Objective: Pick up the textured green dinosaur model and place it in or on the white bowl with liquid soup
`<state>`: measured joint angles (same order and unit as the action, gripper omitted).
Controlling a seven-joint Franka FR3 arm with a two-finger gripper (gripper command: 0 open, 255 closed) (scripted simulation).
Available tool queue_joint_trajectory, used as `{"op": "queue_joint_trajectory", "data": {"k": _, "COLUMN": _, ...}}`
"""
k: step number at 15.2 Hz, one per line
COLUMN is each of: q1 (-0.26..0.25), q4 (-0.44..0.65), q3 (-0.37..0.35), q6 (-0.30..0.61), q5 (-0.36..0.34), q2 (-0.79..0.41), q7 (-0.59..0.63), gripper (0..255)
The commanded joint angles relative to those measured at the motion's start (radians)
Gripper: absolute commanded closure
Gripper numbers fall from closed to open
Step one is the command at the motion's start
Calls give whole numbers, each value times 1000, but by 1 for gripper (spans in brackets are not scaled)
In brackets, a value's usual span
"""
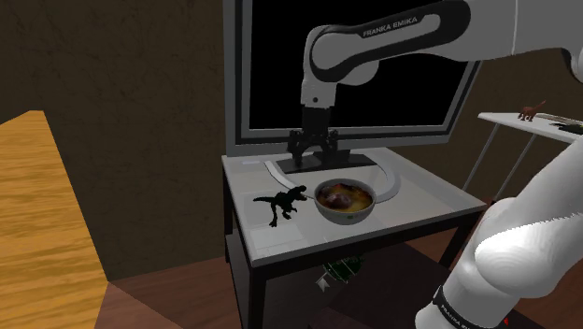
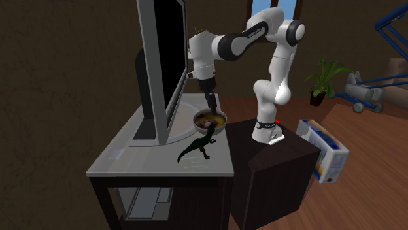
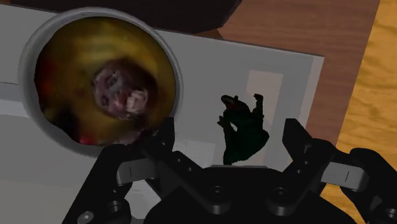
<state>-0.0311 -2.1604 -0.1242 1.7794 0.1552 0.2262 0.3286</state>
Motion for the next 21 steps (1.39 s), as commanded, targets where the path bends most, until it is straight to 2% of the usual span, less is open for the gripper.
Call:
{"op": "queue_joint_trajectory", "data": {"k": 1, "q1": -3, "q4": 38, "q3": -10, "q6": 24, "q5": -2, "q2": -92, "q7": 18, "gripper": 0}}
{"op": "queue_joint_trajectory", "data": {"k": 8, "q1": -25, "q4": 190, "q3": -33, "q6": 57, "q5": -15, "q2": -371, "q7": 84, "gripper": 0}}
{"op": "queue_joint_trajectory", "data": {"k": 15, "q1": -32, "q4": 109, "q3": -38, "q6": 150, "q5": -10, "q2": -383, "q7": 81, "gripper": 0}}
{"op": "queue_joint_trajectory", "data": {"k": 21, "q1": -32, "q4": 103, "q3": -39, "q6": 157, "q5": -10, "q2": -384, "q7": 81, "gripper": 0}}
